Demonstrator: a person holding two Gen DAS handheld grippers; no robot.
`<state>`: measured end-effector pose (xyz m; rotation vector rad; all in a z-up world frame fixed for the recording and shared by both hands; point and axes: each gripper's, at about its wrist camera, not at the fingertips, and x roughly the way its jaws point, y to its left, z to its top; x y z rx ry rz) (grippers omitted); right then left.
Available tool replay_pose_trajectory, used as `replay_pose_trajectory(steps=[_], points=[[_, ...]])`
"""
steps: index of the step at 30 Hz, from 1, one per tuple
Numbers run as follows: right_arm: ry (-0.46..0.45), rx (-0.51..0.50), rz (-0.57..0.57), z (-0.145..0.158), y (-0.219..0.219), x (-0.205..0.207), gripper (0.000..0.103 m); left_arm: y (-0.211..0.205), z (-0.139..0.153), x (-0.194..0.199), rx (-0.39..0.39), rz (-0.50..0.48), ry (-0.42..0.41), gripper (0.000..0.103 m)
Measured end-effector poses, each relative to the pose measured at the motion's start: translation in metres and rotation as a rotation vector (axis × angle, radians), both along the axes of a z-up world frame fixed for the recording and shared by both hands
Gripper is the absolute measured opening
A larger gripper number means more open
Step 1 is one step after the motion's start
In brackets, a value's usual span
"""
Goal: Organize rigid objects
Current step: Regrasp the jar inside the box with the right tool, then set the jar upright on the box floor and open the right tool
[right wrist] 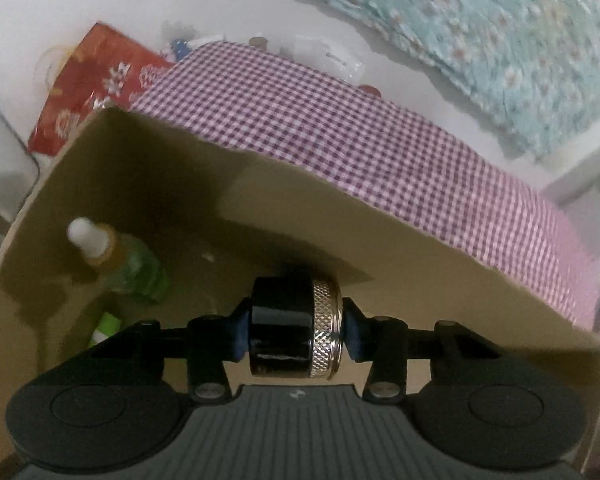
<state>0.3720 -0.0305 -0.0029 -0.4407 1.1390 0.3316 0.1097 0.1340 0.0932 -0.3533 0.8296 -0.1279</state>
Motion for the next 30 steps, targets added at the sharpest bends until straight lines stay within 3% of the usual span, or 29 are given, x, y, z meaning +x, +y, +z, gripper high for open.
replay_pose_trajectory(steps=[11,24,30], points=[[-0.139,-0.232,0.188,-0.009,0.044,-0.032,0.047,0.013,0.003,-0.007,-0.033,0.021,-0.016,0.071],[-0.087,-0.123,0.203,0.019,0.031,-0.045,0.052,0.020,0.004,-0.009,-0.054,0.029,-0.021,0.071],[-0.025,0.069,0.129,0.039,0.006,-0.038,0.052,0.023,0.004,-0.008,-0.057,0.027,-0.023,0.071]])
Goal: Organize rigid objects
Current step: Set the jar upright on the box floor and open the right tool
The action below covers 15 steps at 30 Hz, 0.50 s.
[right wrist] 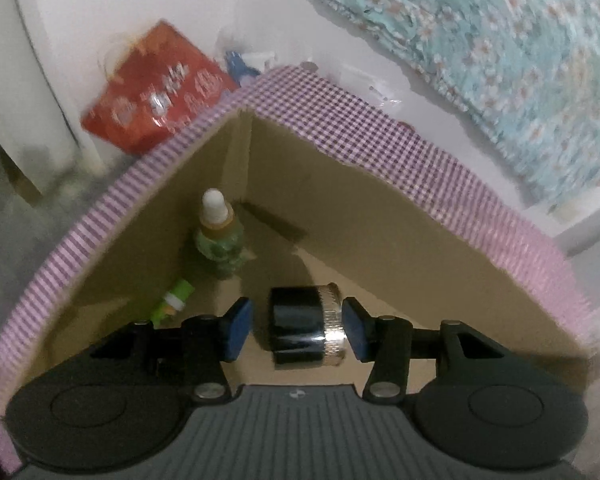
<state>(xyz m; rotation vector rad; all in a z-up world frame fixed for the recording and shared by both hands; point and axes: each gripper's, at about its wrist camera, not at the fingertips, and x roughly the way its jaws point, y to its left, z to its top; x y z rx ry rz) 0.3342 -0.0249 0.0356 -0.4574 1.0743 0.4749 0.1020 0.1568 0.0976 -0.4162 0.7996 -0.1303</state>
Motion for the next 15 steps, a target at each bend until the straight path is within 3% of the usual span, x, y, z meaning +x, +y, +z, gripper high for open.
replay_pose_trajectory(steps=[6,11,15], points=[[0.025,0.043,-0.071,0.002,-0.019,0.008,0.052,0.000,0.000,0.000,-0.001,-0.004,-0.002,0.071],[0.064,0.085,-0.115,-0.008,-0.028,0.023,0.070,-0.004,0.001,0.000,0.002,-0.017,0.000,0.071],[0.105,0.084,-0.106,-0.024,-0.024,0.031,0.072,-0.007,0.002,0.000,0.007,-0.023,0.000,0.071]])
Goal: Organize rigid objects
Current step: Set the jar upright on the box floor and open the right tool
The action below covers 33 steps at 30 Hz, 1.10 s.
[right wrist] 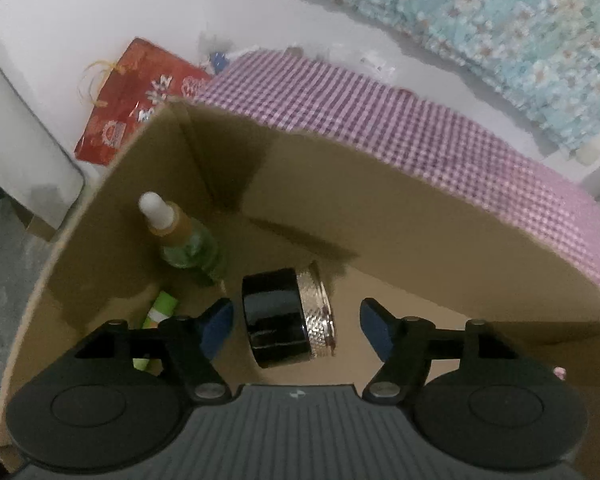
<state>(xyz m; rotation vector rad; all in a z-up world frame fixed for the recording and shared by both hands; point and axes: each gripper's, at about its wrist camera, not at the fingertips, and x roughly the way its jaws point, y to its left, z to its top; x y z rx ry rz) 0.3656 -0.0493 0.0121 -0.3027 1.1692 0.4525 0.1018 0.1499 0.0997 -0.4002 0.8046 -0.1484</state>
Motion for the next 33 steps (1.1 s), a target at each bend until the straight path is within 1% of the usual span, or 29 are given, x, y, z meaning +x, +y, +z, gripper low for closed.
replay_pose_trajectory(steps=[1,3,4,5,7,9,11,13,15,18,20,22,24,26,27,30,33], points=[[0.010,-0.006,0.000,-0.004,0.001,0.002,0.072,0.000,0.000,0.000,0.000,0.000,0.000,0.071],[0.014,-0.016,0.008,-0.011,0.002,0.004,0.066,0.000,0.000,0.000,0.001,0.001,0.000,0.071],[0.016,-0.019,0.014,-0.014,0.002,0.004,0.055,-0.001,0.000,0.000,0.002,0.002,0.001,0.071],[0.020,-0.012,0.015,-0.016,0.001,0.004,0.049,0.000,0.000,0.000,0.001,0.004,0.002,0.071],[-0.025,-0.052,0.029,-0.015,0.004,-0.001,0.048,0.001,-0.001,0.000,0.000,0.004,0.004,0.071],[-0.104,-0.148,0.092,-0.014,0.013,-0.011,0.047,0.001,-0.001,0.000,0.000,0.005,0.005,0.071],[-0.197,-0.287,0.164,-0.016,0.026,-0.021,0.047,0.001,-0.001,0.001,-0.002,0.005,0.006,0.071],[-0.257,-0.397,0.236,-0.022,0.038,-0.031,0.047,0.001,-0.001,0.001,-0.005,0.005,0.006,0.071],[-0.315,-0.506,0.306,-0.032,0.050,-0.043,0.047,0.000,-0.001,0.000,-0.007,0.004,0.006,0.071],[-0.410,-0.664,0.447,-0.051,0.067,-0.065,0.047,-0.001,-0.001,0.000,-0.006,0.004,0.007,0.071],[-0.450,-0.744,0.525,-0.062,0.073,-0.077,0.047,-0.001,-0.001,0.000,-0.006,0.005,0.008,0.071],[-0.447,-0.747,0.552,-0.062,0.075,-0.081,0.050,-0.001,-0.001,0.000,-0.007,0.005,0.008,0.071],[-0.411,-0.699,0.550,-0.054,0.076,-0.081,0.054,0.000,0.000,-0.001,-0.010,0.008,0.005,0.071],[-0.367,-0.627,0.560,-0.043,0.077,-0.084,0.061,0.001,0.000,-0.001,-0.011,0.009,0.003,0.071],[-0.346,-0.595,0.559,-0.039,0.075,-0.085,0.061,0.002,0.000,-0.001,-0.012,0.010,0.002,0.071],[-0.349,-0.561,0.546,-0.026,0.071,-0.089,0.061,0.002,-0.001,-0.002,-0.015,0.011,0.001,0.071],[-0.327,-0.493,0.513,-0.010,0.064,-0.088,0.061,0.002,0.000,-0.003,-0.014,0.009,0.001,0.071]])
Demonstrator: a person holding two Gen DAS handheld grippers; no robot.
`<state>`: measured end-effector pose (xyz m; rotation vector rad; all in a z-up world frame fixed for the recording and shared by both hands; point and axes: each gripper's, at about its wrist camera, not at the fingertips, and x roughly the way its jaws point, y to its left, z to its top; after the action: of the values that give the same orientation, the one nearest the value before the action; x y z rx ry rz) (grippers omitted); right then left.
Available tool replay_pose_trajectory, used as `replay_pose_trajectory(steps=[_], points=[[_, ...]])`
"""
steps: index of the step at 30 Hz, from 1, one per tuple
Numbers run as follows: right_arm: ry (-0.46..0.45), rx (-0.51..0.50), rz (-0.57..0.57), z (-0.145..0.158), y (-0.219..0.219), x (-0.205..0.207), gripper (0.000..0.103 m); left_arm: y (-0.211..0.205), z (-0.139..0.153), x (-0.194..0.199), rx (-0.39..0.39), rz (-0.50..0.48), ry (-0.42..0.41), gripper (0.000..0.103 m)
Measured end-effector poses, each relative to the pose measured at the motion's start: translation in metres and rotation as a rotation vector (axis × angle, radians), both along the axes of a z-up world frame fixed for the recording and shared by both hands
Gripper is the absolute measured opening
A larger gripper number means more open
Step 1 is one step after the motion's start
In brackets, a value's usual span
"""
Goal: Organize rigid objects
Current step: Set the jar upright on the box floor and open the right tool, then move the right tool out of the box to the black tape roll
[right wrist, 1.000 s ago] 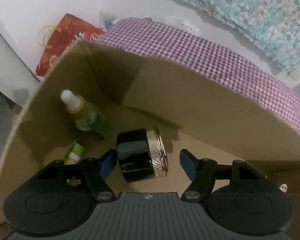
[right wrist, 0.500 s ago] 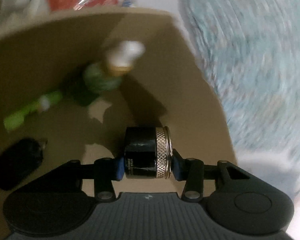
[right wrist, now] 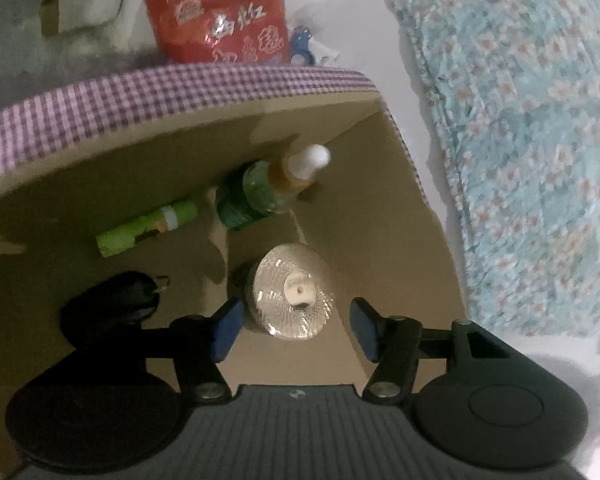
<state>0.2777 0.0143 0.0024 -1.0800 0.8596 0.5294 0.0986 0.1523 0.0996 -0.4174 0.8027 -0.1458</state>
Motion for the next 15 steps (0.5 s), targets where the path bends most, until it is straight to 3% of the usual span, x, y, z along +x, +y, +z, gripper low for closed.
replay_pose_trajectory(steps=[6,11,15], points=[[0.062,0.252,-0.162,0.061,-0.042,0.009,0.061,-0.004,0.004,-0.003,0.013,0.000,-0.004,0.071],[0.075,0.522,-0.299,0.119,-0.101,-0.019,0.062,-0.016,0.013,-0.006,0.039,-0.020,-0.011,0.071],[0.081,0.765,-0.403,0.156,-0.161,-0.064,0.065,-0.030,0.016,-0.015,0.053,-0.063,-0.022,0.077]])
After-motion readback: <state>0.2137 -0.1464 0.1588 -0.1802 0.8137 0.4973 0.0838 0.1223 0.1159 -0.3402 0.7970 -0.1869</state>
